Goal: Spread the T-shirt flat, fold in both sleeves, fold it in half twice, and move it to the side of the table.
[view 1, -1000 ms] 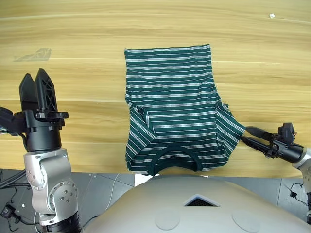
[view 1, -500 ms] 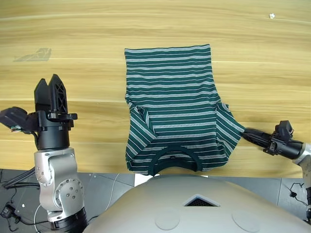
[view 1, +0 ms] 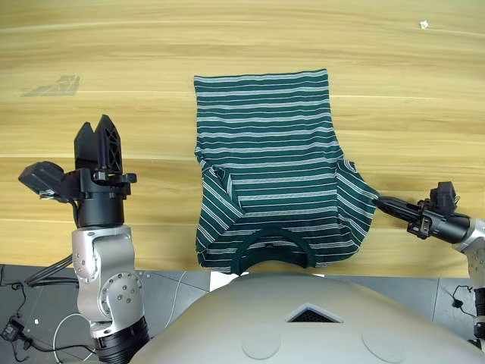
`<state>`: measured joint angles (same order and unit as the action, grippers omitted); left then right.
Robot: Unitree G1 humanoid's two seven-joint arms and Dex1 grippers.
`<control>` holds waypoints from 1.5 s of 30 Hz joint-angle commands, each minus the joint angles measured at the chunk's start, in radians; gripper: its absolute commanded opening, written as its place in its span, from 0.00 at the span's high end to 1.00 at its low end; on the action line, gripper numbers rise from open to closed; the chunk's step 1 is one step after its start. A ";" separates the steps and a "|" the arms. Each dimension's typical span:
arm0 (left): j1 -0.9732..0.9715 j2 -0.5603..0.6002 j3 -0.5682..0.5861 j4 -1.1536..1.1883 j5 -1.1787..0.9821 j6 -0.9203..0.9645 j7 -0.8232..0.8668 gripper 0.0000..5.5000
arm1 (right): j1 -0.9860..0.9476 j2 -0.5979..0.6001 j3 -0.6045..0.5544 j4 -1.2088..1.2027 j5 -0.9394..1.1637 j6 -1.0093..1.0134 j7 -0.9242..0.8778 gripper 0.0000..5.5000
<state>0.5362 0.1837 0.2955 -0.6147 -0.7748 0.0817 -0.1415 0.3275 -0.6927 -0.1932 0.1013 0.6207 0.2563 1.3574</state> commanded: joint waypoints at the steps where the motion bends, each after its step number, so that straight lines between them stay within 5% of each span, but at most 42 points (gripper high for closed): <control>1: -0.013 -0.008 -0.008 0.008 0.023 0.019 -0.002 0.59 | -0.007 0.007 0.013 -0.133 0.027 0.034 -0.014 1.00; 19: -0.008 -0.038 -0.076 0.057 0.132 0.023 -0.049 0.59 | -0.040 0.059 0.295 -0.345 -0.107 -0.010 -0.075 1.00; 27: -0.010 -0.041 -0.081 0.067 0.138 0.022 -0.067 0.59 | -0.061 0.094 0.322 -0.299 -0.201 -0.072 -0.170 1.00; 39: -0.006 -0.012 -0.097 0.057 0.188 0.014 -0.129 0.59 | -0.001 0.023 0.285 -0.452 0.088 0.109 -0.026 0.59; 43: 0.019 0.105 -0.036 0.049 0.356 -0.044 -0.174 0.59 | -0.127 0.111 0.138 -0.334 -0.029 -0.124 -0.186 0.49; 45: 0.071 0.234 -0.020 0.097 0.642 -0.192 -0.209 0.59 | -0.191 0.144 0.055 -0.222 -0.204 -0.458 -0.266 0.45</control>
<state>0.5531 0.2885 0.2562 -0.5542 -0.3951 0.0222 -0.3115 0.2040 -0.5815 -0.0482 -0.2254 0.5803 0.1078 1.1685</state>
